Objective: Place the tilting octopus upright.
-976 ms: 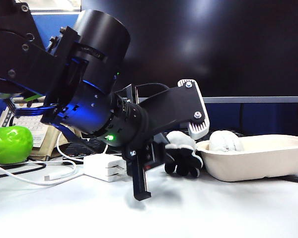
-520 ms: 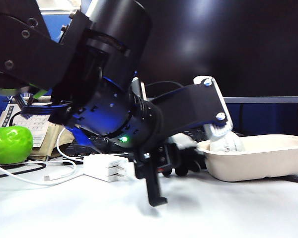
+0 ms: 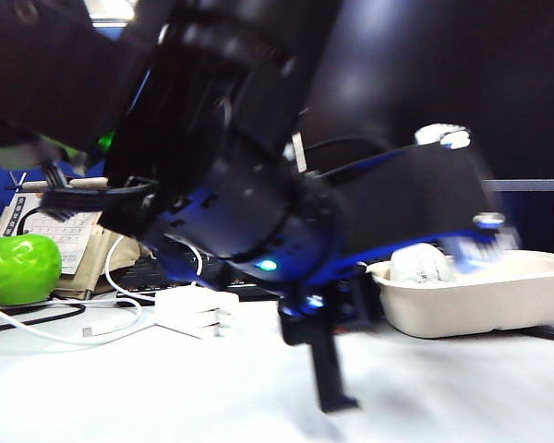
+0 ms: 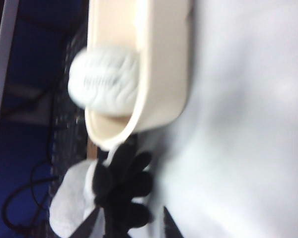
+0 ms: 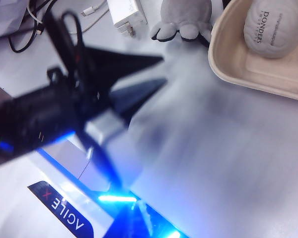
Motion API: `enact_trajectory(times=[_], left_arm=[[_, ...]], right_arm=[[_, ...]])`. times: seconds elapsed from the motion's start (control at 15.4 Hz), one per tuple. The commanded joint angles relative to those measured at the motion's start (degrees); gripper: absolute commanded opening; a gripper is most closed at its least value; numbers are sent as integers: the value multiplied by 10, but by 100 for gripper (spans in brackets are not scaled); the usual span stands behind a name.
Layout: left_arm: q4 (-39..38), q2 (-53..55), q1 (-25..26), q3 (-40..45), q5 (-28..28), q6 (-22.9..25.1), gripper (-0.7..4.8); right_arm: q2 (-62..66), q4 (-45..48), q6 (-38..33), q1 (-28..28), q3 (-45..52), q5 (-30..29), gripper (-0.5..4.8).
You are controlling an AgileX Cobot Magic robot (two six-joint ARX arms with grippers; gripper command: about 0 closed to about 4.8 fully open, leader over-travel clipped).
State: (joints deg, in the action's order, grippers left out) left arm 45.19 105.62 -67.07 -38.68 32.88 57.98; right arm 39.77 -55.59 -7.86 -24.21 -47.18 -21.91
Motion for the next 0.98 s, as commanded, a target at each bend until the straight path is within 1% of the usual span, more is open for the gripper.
enact_trajectory(times=[0.07,0.33,0.52,0.65,0.78,0.85,0.91,0.98], left_arm=[[7,-3,-28,-1,29,-3,151],[8,-3,-55,-1,47,-3,151],[16,-3,-79,-1,64,-1,138],[21,-3,-97,-1,82,3,84],[21,-3,-103,-1,90,3,65],[21,-3,-103,-1,97,8,10],[21,-3,-103,-1,103,25,-5],[26,-3,-103,-1,116,50,-5]], right_arm=[[-1,5,0,0,-1,-1,0],[-1,7,0,0,-1,-1,0],[-1,38,-1,0,-1,-1,0],[-1,56,0,0,-1,-1,0],[-1,65,0,0,-1,-1,0],[-1,71,0,0,-1,-1,0],[-1,76,0,0,-1,-1,0],[-1,82,0,0,-1,-1,-1]])
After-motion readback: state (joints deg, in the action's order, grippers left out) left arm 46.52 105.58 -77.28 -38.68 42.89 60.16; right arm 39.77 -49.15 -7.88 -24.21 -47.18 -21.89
